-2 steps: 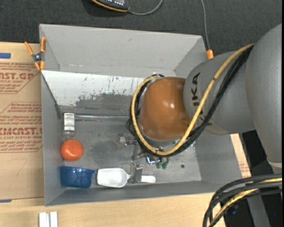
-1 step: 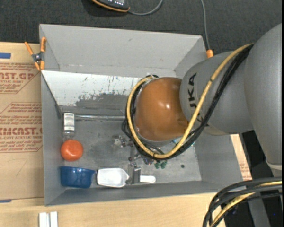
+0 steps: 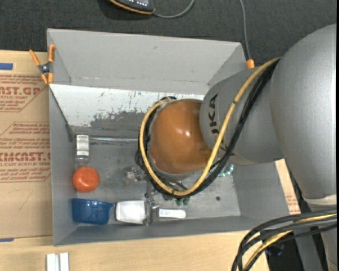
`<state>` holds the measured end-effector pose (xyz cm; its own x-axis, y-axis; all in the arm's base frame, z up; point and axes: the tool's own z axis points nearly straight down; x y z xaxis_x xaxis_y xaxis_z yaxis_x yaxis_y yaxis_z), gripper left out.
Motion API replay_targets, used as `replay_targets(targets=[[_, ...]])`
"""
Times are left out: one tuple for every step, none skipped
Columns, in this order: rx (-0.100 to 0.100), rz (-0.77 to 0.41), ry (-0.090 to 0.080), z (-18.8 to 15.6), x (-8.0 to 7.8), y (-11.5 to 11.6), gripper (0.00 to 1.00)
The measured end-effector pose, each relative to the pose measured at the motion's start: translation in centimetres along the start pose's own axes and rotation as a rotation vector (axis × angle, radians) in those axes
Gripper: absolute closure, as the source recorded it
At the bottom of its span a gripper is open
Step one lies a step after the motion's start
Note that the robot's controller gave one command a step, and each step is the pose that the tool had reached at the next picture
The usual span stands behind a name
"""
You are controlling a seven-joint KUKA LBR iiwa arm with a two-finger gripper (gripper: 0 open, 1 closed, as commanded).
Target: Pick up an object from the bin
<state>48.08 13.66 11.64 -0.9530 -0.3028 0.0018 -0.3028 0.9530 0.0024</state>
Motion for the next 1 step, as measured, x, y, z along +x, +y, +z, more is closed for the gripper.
replay_targets(targets=[[0.003, -0.107, -0.021, 4.42, 0.16, -1.99, 0.00]])
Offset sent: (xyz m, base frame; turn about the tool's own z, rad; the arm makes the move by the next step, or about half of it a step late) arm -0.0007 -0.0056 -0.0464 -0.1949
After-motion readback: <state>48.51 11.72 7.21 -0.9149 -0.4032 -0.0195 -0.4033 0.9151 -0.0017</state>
